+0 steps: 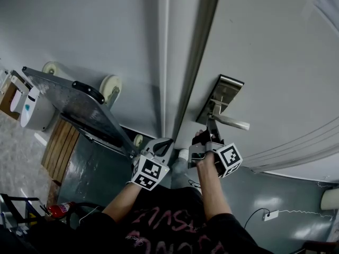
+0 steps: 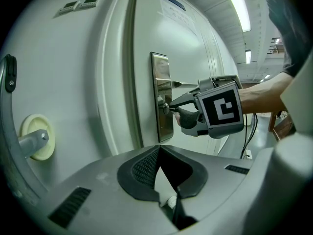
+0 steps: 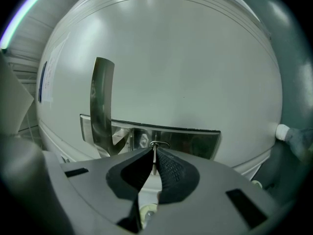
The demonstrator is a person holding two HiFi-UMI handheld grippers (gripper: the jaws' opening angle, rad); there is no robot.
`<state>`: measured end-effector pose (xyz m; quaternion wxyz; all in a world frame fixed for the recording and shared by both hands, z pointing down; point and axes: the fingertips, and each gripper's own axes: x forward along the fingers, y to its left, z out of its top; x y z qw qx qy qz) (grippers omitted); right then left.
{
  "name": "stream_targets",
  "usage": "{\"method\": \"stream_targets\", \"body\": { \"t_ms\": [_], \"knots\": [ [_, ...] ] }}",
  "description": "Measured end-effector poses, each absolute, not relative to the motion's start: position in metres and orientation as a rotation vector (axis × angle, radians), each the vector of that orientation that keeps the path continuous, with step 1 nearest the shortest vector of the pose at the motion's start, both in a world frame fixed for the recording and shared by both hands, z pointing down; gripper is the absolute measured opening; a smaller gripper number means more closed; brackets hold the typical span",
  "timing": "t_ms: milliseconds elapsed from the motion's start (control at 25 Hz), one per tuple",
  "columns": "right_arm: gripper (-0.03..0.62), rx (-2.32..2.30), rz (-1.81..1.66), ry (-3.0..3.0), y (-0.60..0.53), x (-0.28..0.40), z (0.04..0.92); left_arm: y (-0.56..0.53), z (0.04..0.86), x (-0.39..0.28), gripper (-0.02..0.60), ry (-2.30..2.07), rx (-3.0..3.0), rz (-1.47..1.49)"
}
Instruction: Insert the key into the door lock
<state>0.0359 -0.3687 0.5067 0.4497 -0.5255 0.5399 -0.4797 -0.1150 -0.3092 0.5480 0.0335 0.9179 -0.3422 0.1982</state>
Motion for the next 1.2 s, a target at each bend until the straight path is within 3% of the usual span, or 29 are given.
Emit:
{"method": "stream_targets", "body": {
  "t_ms": [880, 1200],
  "knots": [
    [0.083, -1.300, -1.169, 1.415, -0.367, 0.035, 0.502, -0.305, 0.548, -0.113, 0.012, -1.048, 2.834, 0.601],
    [0.120, -1.350, -1.095, 1.516, -0.355, 0.034, 0.496, -0.299, 0.550, -0.111, 0.012, -1.031, 2.841, 0.594]
  ]
}}
